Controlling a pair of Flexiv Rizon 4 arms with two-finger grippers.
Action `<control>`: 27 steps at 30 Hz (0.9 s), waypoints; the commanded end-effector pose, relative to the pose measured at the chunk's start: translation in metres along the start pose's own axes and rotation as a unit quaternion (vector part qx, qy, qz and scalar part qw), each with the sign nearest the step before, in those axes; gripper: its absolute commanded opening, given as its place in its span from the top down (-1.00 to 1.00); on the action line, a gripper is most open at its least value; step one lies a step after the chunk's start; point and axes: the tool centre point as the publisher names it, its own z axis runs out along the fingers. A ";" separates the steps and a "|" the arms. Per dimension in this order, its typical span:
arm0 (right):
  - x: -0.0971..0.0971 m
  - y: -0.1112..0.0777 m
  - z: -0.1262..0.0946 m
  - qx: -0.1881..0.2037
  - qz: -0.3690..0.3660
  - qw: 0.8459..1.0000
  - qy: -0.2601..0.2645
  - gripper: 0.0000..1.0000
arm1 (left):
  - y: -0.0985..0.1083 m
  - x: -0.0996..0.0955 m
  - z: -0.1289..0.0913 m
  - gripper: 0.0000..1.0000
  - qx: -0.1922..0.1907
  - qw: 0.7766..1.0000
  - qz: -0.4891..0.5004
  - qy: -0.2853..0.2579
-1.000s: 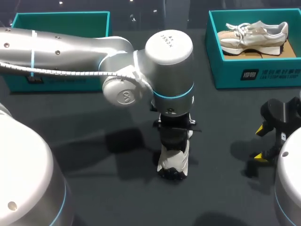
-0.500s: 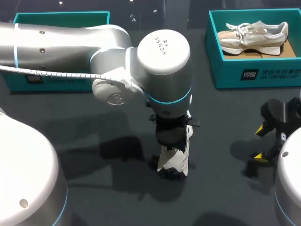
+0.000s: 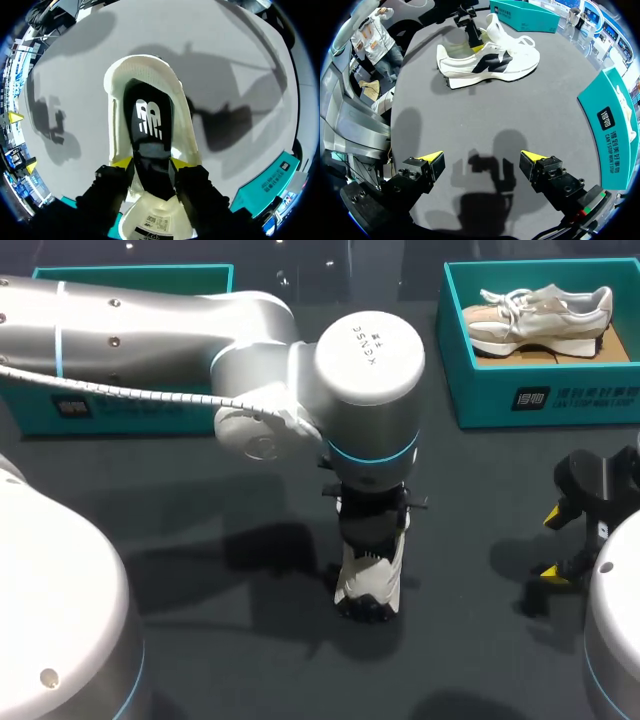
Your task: Take the shoe out of the shoebox, open the shoe tongue, remove and reinsert the insole, then place the shoe into the shoebox
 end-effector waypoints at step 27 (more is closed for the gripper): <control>0.002 0.000 -0.001 0.000 0.000 1.000 -0.001 -1.00 | 0.046 -0.001 -0.016 -0.53 0.028 0.999 -0.029 -0.011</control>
